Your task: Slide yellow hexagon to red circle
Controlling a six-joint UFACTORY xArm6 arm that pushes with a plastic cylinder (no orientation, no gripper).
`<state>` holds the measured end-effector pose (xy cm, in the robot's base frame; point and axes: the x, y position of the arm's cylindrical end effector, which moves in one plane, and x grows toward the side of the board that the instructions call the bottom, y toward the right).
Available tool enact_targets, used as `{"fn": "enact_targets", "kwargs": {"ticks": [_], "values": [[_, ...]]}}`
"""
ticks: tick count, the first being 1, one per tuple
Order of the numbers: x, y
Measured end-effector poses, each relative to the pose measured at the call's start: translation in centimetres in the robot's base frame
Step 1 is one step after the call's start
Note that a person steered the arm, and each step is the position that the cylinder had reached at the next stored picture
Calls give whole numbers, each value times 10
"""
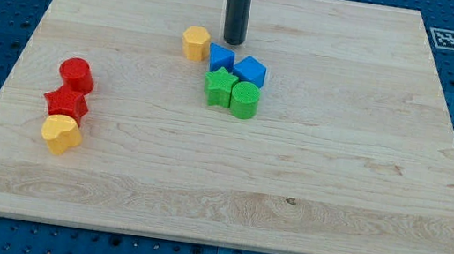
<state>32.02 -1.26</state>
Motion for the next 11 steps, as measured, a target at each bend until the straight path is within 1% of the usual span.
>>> {"fn": "enact_targets", "kwargs": {"ticks": [2,4,8,10,11], "values": [[3,-30],[31,-53],[87,-121],[87,-121],[98,-121]]}}
